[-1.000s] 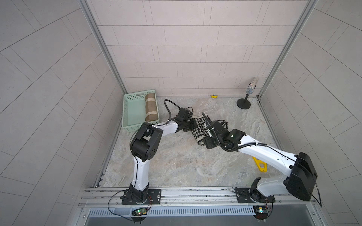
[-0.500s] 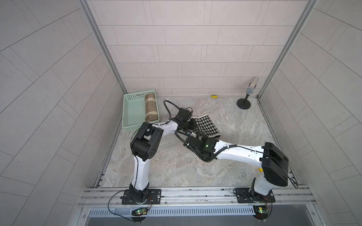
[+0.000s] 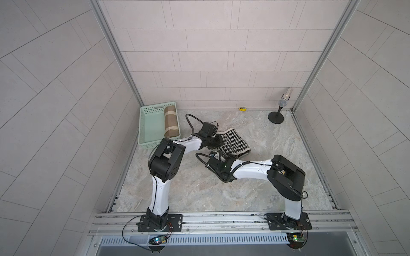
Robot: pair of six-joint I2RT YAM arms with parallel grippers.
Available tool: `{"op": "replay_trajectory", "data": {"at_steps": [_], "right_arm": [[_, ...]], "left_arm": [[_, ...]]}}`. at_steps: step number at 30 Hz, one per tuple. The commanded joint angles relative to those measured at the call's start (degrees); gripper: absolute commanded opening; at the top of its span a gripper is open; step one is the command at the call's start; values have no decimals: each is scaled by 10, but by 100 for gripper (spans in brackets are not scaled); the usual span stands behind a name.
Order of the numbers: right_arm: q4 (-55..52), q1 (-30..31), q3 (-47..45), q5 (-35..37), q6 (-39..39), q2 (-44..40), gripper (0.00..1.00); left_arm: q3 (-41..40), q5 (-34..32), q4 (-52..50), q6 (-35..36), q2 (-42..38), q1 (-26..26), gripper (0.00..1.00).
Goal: Roll up the scarf and place it into the basket
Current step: Roll the scarf at the center of the board.
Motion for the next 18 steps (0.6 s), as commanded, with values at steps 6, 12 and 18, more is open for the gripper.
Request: {"op": "replay_trajectory", "data": {"at_steps": [6, 12, 18], "right_arm": [[53, -40, -34, -13, 14, 20, 35], [71, -58, -36, -20, 7, 6, 7], [43, -60, -36, -105, 5, -40, 0]], "left_arm": [[19, 5, -39, 1, 24, -1, 14], [32, 8, -50, -1, 19, -1, 15], [4, -14, -46, -30, -51, 24, 40]]}}
